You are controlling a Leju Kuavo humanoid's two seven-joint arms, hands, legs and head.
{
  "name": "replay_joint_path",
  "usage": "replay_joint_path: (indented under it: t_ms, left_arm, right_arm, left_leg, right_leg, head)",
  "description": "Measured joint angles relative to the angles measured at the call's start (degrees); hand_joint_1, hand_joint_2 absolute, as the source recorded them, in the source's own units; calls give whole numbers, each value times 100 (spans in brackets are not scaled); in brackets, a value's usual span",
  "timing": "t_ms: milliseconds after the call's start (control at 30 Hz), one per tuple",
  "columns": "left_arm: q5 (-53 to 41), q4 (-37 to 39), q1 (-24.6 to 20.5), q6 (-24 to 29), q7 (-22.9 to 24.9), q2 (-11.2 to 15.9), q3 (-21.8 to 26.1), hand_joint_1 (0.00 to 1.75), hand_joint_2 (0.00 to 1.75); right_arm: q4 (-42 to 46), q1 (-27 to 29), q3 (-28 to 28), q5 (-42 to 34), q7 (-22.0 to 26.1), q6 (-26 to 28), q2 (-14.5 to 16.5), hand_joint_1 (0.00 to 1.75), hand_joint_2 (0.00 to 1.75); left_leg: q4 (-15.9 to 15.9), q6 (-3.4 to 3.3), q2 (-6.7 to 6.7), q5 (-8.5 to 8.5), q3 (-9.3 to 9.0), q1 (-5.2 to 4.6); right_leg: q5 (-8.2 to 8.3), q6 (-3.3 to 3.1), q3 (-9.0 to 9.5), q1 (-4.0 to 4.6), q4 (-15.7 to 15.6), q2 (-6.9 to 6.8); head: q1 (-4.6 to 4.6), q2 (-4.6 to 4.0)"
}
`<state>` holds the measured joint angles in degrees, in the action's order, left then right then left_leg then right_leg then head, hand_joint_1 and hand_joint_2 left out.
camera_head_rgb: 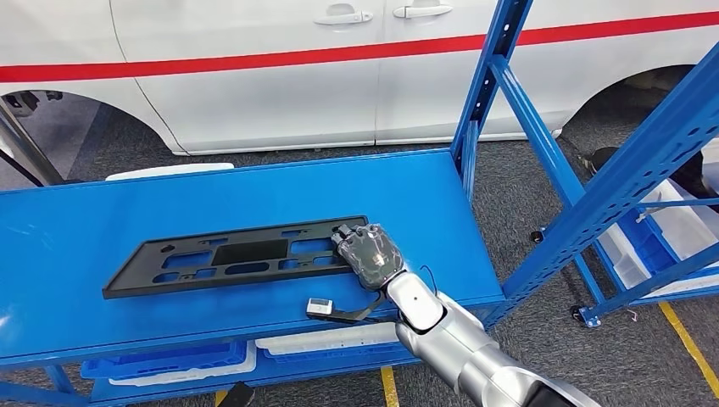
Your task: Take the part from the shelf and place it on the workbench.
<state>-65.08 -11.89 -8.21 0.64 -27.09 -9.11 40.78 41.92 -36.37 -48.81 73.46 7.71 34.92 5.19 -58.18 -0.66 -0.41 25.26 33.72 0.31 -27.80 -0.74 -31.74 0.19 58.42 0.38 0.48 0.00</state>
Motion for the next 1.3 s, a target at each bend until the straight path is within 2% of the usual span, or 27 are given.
replay_joint_path:
  t_ms: [133, 300, 467, 633, 733, 800, 1000, 1267, 1300]
  left_arm:
    - [83, 0, 30, 45, -19, 0, 25, 0, 0]
    - [198, 0, 106, 176, -84, 0, 83, 0, 0]
    - [293, 0, 185, 271, -151, 0, 200, 0, 0]
    - [346, 0, 243, 343, -216, 0, 300, 0, 0]
    - [357, 0, 265, 372, -242, 0, 346, 0, 0]
    - [366, 0, 282, 396, -256, 0, 361, 0, 0]
    - [375, 0, 304, 416, -262, 0, 445, 0, 0]
    - [373, 0, 309, 415, -263, 0, 487, 0, 0]
    - [370, 0, 309, 413, -266, 0, 488, 0, 44]
  right_arm:
    - [692, 381, 236, 210, -127, 274, -108, 175, 175]
    - [2608, 1440, 990, 767, 179, 407, -79, 175, 175]
    - [4480, 2569, 1716, 869, 939, 435, 288, 175, 175]
    - [5705, 3353, 2375, 523, 2180, 442, 809, 175, 175]
    - [6106, 3628, 2684, 294, 2792, 446, 978, 175, 175]
    - [6280, 3797, 2827, 199, 2952, 447, 1014, 175, 175]
    - [6534, 4120, 3066, 9, 3041, 446, 1070, 175, 175]
    - [6614, 4236, 3136, -51, 3081, 446, 1091, 175, 175]
    - [6615, 4245, 3139, -70, 3092, 446, 1092, 175, 175]
  left_leg:
    - [-1, 0, 0, 1, 5, 0]
    - [1, 4, -5, 10, 14, 0]
    - [8, 13, -7, 19, 13, 1]
    - [11, 14, -6, 19, 8, 1]
    - [11, 14, -5, 19, 1, 0]
    - [11, 14, -5, 19, 0, 0]
    - [10, 14, -4, 19, -1, 0]
    - [11, 14, -4, 19, -1, 1]
    - [11, 14, -4, 19, -1, 1]
  right_leg:
    - [0, 0, -5, 0, 0, 1]
    - [-14, -8, -12, 1, -1, -5]
    - [-27, -19, -14, 1, -1, -6]
    - [-30, -21, -12, 1, 0, -2]
    - [-30, -21, -5, 1, 0, -4]
    - [-30, -21, -3, 0, 0, -4]
    - [-30, -21, -2, 0, 0, -3]
    - [-30, -21, -3, 1, 1, -3]
    - [-30, -21, -3, 1, 0, -3]
  head:
    - [0, 0]
    - [-1, 0]
    - [-1, 0]
    - [-1, 0]
    - [0, 0]
    - [1, 0]
    - [1, 0]
    - [0, 0]
    - [0, 0]
